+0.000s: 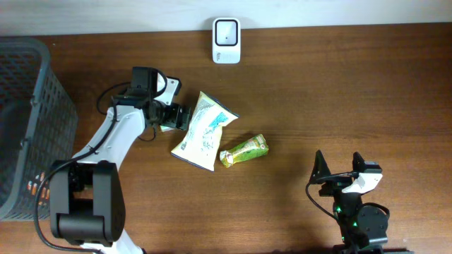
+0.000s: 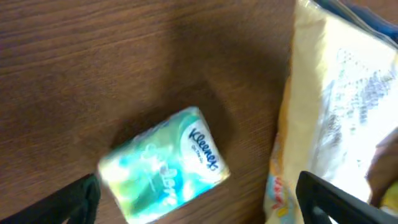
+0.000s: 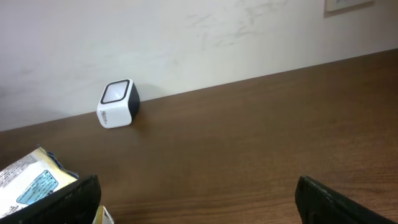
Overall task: Scan the item barcode
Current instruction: 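Place the tissue pack on the table left of the white bag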
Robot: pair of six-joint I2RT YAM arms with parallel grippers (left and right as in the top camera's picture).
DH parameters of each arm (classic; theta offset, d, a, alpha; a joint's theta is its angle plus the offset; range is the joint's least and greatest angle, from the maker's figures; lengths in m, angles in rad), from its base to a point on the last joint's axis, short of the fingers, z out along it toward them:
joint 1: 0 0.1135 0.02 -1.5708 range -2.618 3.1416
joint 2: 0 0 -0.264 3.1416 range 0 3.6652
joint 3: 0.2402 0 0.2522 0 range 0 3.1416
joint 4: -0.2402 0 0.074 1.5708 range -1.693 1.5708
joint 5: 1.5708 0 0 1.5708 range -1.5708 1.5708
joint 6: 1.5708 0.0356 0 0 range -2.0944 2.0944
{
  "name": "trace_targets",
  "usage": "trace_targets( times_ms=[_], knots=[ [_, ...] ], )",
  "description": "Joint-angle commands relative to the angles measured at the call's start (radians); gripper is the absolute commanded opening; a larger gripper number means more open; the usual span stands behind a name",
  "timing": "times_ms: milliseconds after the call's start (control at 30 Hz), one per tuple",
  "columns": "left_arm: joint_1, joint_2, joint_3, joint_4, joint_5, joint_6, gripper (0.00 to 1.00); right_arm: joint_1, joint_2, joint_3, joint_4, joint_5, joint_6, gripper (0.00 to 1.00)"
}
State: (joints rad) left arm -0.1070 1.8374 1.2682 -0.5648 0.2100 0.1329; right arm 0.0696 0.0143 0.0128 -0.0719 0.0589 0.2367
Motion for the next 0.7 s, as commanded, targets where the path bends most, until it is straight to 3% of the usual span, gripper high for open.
trace_targets(
  times_ms=[0,167,267,400,467,667],
  knots=[
    [0.039,-0.126,0.181,-0.082,0.041,-0.08,0.99,-0.005,0.0,-0.007,-0.004,-0.002,0.008,0.99],
    [0.188,-0.272,0.474,-0.24,0.003,-0.084,0.99,-0.005,0.0,-0.007,-0.004,-0.002,0.008,0.99],
    [0.325,-0.34,0.555,-0.283,-0.009,-0.092,0.99,-0.005,0.0,-0.007,-0.004,-0.002,0.008,0.99],
    [0.576,-0.401,0.562,-0.312,-0.094,-0.249,0.99,-0.005,0.0,-0.007,-0.004,-0.002,0.008,0.99],
    [0.723,-0.394,0.558,-0.397,-0.169,-0.325,0.99,-0.005,0.0,-0.007,-0.004,-0.002,0.008,0.99],
    [0.888,-0.32,0.455,-0.488,-0.228,-0.357,0.99,-0.005,0.0,-0.007,-0.004,-0.002,0.008,0.99]
  ],
)
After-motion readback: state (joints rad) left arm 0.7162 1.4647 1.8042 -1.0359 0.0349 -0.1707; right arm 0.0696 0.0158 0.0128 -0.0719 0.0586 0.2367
